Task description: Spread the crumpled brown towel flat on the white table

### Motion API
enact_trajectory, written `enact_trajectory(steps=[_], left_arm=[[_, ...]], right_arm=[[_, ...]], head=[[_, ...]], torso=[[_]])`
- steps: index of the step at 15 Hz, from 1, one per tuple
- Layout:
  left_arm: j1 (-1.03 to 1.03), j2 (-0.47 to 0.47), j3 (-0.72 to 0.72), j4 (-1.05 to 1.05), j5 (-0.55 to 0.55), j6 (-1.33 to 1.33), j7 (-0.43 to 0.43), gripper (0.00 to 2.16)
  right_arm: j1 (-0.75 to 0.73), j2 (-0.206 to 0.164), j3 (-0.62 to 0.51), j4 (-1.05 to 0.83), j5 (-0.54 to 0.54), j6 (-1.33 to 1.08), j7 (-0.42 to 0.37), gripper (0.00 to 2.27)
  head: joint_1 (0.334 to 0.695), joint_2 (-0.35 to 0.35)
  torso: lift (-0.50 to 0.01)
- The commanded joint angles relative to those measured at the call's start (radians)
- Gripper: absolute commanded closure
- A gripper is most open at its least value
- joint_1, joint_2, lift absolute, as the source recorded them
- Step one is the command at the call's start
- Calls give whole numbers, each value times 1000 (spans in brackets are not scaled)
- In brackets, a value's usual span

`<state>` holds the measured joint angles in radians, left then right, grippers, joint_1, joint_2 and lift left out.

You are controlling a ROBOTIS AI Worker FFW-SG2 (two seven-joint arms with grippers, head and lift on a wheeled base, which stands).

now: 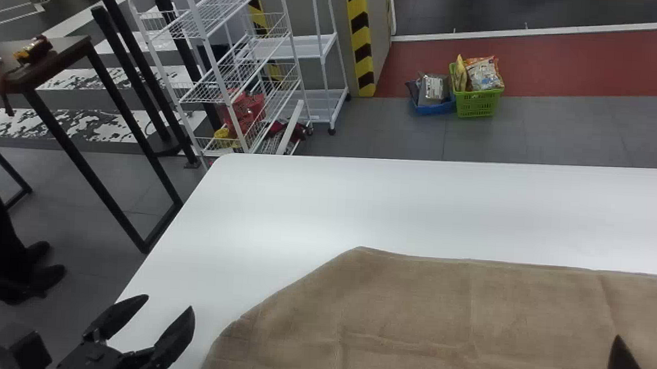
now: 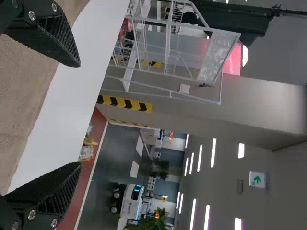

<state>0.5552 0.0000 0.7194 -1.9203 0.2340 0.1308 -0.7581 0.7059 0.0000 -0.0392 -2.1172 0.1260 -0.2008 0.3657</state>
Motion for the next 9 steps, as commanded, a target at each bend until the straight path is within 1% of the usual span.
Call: enact_trajectory(steps=[1, 3, 5, 9], left_arm=[[0, -3, -2, 10, 2, -15, -7, 29], [-3, -3, -3, 24, 4, -36, -6, 29], [-11, -3, -5, 41, 10, -49, 5, 26], [-17, -3, -20, 43, -2, -49, -4, -2]], right_arm=[[-2, 1, 4, -3, -3, 65, -22, 66], [-3, 1, 9, -1, -2, 62, -37, 66], [-5, 1, 21, -1, 0, 68, -39, 66], [-5, 1, 39, 2, 3, 65, -44, 66]], head=[[695, 350], [695, 350], [695, 350], [695, 350]], torso=[[-123], [-123], [-123], [-123]])
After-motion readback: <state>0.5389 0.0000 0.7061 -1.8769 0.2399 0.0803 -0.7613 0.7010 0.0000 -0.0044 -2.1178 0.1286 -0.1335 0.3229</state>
